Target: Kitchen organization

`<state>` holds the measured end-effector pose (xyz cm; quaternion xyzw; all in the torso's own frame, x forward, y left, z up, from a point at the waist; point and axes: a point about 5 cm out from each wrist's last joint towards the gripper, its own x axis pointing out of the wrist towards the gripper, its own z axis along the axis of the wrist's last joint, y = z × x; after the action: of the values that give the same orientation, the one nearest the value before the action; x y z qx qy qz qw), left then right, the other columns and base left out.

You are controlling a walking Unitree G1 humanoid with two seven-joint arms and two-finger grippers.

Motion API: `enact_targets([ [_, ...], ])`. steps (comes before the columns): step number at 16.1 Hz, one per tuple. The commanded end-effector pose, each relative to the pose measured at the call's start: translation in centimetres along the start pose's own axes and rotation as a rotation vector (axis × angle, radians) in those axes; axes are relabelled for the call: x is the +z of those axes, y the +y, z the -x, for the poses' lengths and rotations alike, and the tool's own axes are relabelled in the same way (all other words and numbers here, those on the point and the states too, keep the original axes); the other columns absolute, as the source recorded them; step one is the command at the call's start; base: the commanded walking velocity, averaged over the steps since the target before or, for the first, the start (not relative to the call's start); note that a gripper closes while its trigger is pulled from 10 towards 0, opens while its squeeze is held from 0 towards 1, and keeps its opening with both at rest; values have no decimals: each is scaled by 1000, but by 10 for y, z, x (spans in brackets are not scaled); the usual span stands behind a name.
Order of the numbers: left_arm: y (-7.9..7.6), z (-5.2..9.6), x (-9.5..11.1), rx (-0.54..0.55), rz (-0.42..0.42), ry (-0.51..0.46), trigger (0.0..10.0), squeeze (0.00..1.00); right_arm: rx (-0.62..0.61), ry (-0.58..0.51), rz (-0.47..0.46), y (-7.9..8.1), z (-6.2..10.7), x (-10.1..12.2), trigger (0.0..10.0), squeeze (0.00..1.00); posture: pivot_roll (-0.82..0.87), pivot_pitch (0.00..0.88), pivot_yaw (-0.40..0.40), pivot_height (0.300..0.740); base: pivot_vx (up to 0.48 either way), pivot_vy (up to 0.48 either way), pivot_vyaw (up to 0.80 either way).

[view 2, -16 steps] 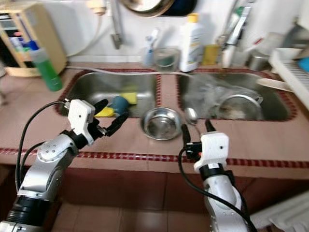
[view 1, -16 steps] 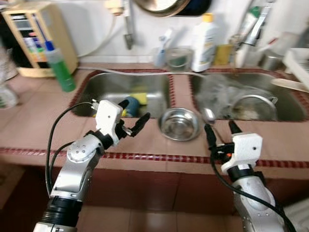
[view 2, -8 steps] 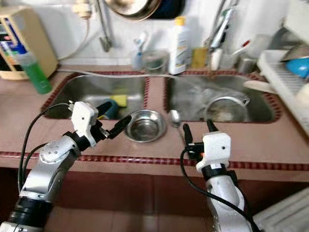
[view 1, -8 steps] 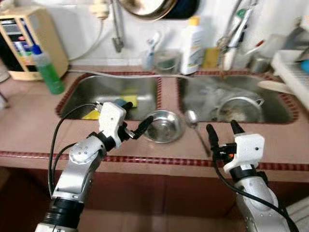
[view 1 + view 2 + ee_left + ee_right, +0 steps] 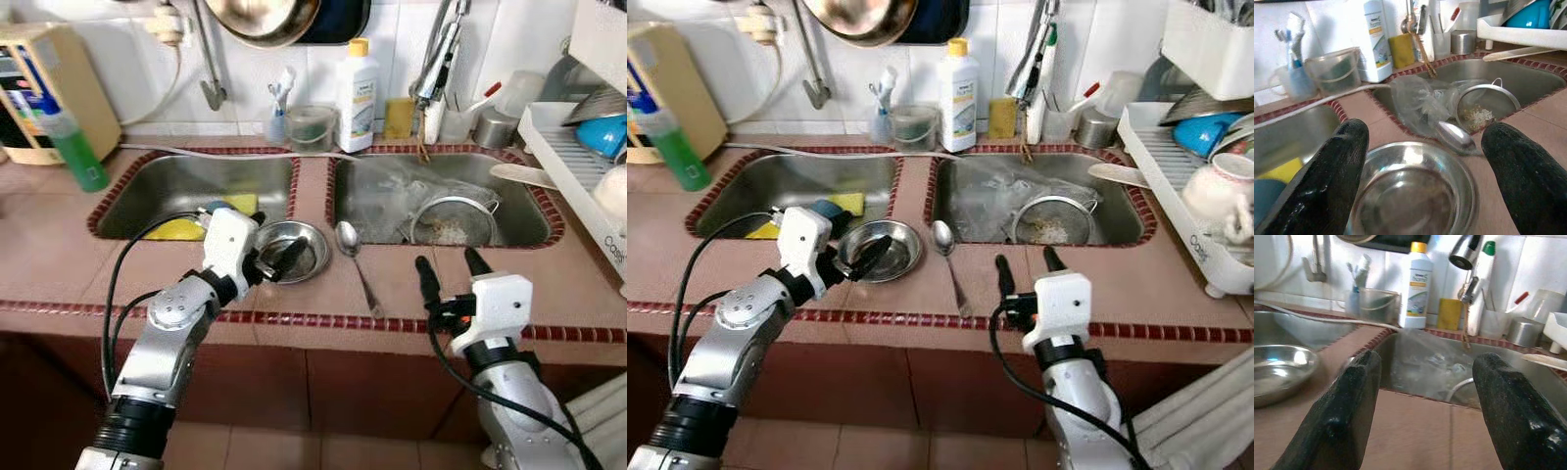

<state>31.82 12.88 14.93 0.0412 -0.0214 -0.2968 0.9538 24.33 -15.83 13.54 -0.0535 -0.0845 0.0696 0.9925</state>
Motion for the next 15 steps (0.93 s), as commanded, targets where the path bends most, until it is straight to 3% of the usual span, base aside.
enact_targets([
  [1, 7, 2, 0, 19, 0, 15, 10000, 0, 28, -8, -5, 5, -1, 3, 10000, 0, -161, 22, 69, 740, 0, 0, 0],
  [10, 8, -12, -9, 35, 94, 161, 10000, 0, 67, 51, 11, 14, 1, -3, 10000, 0, -167, 24, 64, 740, 0, 0, 0],
  [15, 12, -35, -6, 102, 140, 230, 10000, 0, 158, 50, -36, 29, 9, 2, 10000, 0, -182, 56, 66, 740, 0, 0, 0],
])
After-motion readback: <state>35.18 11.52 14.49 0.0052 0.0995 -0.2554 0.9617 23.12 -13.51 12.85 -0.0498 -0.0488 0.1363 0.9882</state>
